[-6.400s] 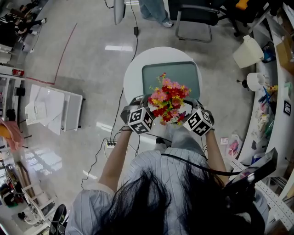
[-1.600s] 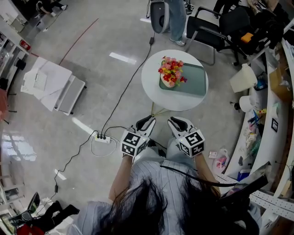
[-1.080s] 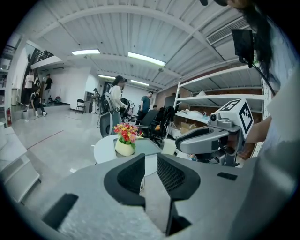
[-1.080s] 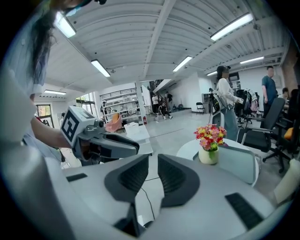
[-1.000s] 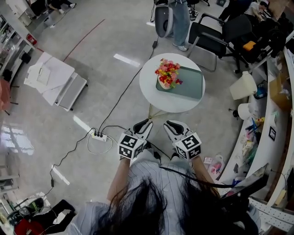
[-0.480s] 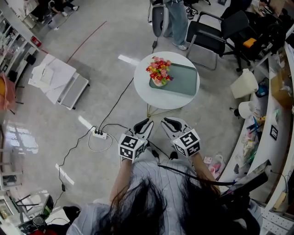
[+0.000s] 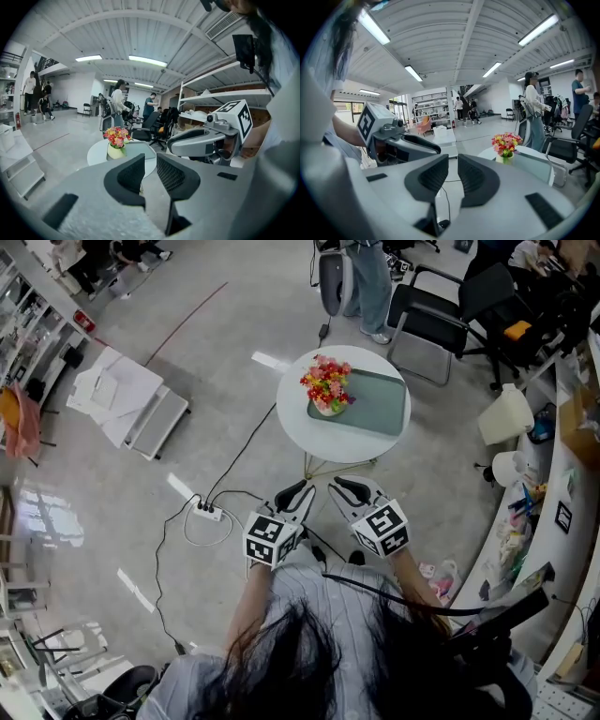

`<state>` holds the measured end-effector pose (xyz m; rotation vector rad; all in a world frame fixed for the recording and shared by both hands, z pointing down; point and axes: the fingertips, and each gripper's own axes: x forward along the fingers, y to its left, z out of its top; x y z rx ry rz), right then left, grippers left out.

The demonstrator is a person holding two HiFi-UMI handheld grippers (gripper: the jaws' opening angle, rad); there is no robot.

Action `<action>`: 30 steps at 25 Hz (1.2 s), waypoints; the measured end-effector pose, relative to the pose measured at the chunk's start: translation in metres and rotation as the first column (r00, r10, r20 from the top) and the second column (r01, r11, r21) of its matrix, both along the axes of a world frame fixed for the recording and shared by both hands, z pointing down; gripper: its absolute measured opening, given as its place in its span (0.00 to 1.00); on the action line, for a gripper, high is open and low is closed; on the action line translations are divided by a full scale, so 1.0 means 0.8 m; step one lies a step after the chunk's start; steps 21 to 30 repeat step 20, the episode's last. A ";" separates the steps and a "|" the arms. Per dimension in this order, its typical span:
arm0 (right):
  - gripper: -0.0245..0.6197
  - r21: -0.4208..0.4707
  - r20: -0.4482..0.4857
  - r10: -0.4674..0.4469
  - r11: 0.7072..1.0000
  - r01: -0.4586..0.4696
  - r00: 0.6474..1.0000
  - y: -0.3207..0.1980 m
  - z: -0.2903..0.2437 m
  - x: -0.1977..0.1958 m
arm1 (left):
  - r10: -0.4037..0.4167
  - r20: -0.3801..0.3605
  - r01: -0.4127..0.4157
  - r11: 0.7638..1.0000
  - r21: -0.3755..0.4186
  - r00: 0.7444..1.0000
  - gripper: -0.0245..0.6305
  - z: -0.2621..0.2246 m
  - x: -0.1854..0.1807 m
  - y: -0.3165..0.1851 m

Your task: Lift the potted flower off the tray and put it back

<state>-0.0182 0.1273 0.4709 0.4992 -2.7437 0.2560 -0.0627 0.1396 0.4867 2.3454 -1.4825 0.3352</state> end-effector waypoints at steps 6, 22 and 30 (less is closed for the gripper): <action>0.16 0.003 0.006 0.002 1.000 -0.002 1.000 -0.006 -0.003 -0.003 | -0.016 0.005 0.015 1.000 0.011 1.000 0.18 -0.012 -0.006 -0.012; 0.16 0.000 -0.006 0.013 1.000 -0.013 1.000 -0.020 0.003 -0.005 | 0.001 0.003 -0.001 1.000 0.006 1.000 0.18 -0.012 -0.006 -0.027; 0.16 0.000 -0.006 0.013 1.000 -0.013 1.000 -0.020 0.003 -0.005 | 0.001 0.003 -0.001 1.000 0.006 1.000 0.18 -0.012 -0.006 -0.027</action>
